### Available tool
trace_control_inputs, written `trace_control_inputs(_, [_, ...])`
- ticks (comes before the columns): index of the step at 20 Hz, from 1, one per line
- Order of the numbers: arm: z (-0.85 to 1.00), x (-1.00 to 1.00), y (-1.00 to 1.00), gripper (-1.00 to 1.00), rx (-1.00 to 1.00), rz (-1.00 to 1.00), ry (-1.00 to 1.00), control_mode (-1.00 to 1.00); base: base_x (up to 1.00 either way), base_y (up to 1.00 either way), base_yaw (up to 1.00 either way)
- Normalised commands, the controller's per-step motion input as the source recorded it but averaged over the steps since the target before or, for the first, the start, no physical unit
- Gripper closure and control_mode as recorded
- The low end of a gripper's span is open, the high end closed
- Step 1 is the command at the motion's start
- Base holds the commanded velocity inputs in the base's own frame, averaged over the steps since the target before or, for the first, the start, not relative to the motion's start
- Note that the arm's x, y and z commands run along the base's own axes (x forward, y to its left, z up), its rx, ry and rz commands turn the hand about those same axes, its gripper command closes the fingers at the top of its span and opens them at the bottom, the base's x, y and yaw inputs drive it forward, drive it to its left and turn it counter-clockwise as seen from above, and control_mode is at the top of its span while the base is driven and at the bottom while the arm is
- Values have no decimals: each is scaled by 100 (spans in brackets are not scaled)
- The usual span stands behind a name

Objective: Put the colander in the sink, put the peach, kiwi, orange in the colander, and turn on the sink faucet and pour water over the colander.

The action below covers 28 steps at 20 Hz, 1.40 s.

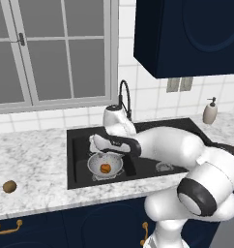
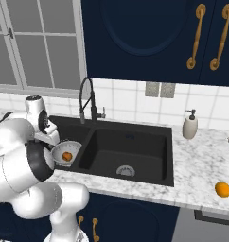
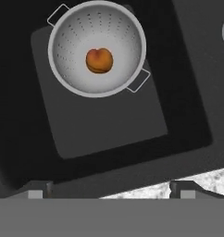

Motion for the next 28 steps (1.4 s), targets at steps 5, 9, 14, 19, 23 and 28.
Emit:
trace_control_inputs(5, [50, -67, -5, -100, 4, 6, -5, -100, 0, 0, 0])
trace_control_inputs(9, [53, -62, -9, -100, 0, 9, -1, -100, 0, 0, 0])
trace_control_inputs(14, [46, -51, -22, -100, -1, 5, -2, -100, 0, 0, 0])
trace_control_inputs(19, [31, -37, 9, -100, 0, 6, -10, -100, 0, 0, 0])
trace_control_inputs(23, [31, -41, 21, -100, 0, 16, -16, -100, 0, 0, 0])
trace_control_inputs(28, [28, -36, 36, -100, 0, 13, 0, -100, 0, 0, 0])
